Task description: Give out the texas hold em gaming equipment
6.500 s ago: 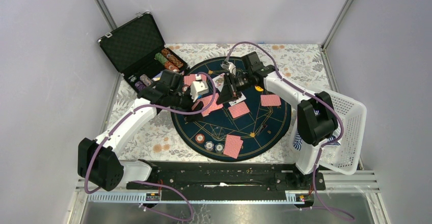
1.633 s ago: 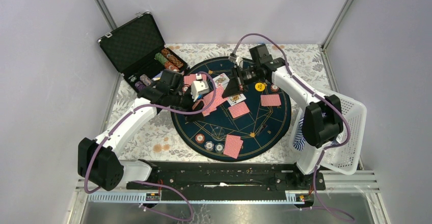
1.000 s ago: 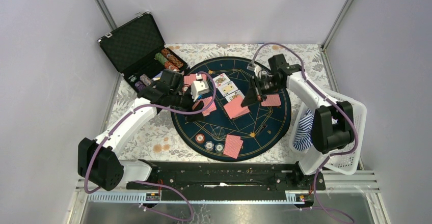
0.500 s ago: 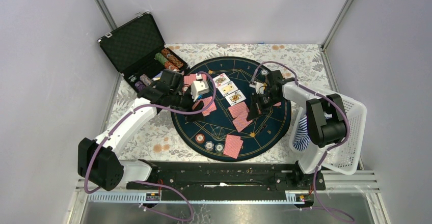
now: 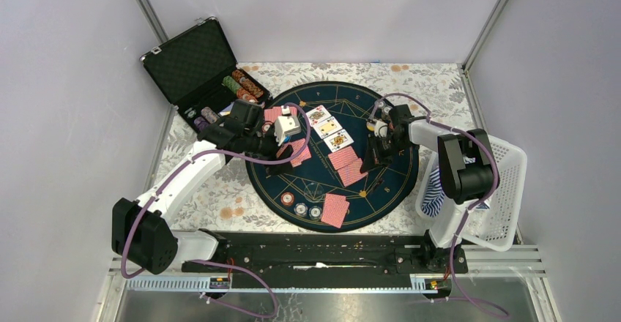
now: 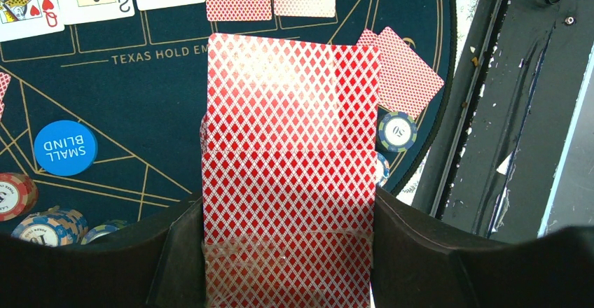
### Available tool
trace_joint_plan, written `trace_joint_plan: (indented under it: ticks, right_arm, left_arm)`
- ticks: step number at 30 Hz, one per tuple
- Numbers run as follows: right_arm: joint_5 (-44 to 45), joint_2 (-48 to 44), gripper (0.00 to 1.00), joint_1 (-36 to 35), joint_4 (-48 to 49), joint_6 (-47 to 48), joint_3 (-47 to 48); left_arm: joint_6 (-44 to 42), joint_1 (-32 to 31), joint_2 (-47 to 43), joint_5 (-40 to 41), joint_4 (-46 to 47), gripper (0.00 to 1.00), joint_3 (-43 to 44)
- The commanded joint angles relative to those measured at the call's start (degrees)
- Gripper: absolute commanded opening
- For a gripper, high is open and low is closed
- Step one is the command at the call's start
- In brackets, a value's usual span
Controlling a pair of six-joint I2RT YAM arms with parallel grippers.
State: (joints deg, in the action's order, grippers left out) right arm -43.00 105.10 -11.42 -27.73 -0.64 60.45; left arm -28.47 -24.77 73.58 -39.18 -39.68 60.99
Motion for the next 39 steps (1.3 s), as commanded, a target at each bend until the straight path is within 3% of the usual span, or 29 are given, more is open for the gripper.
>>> trace_joint_plan:
  ticks: [1,4,6,9,18,26,39]
  right_arm:
    - [1.78,0.10,0.12,0.33,-1.03,0.37,0.52]
    - [3.01,-0.17,0.18,0.35,-2.35,1.57,0.88]
    - [3.56,-0.44,0.33,0.35,-2.82,1.95,0.98]
    - [4.22,-1.24,0.45,0.35,-3.01,1.90,1.10]
    - [6.78,-6.92,0.69,0.44,-5.08,2.23,4.56]
    - [7.62,-8.70,0.83,-4.23,-1.97,-0.98,9.40]
    - [24.05,-9.11,0.84,-22.91,5.03,-1.22,12.52]
  left_arm:
    - [-0.64,0.03,-1.36,-1.32,2.65,0.00,1.79]
    - [-0.72,0.08,-1.34,-1.34,2.59,0.00,1.68]
    - [-0.71,0.08,-1.34,-1.29,2.63,0.00,1.66]
    - [-0.76,0.08,-1.25,-1.36,2.62,0.00,1.72]
    - [-0.80,0.08,-0.99,-2.00,2.59,0.00,1.62]
    - [-0.45,0.08,-1.00,-2.63,2.62,0.00,1.59]
    - [0.67,0.08,-0.51,-2.43,3.15,0.00,1.94]
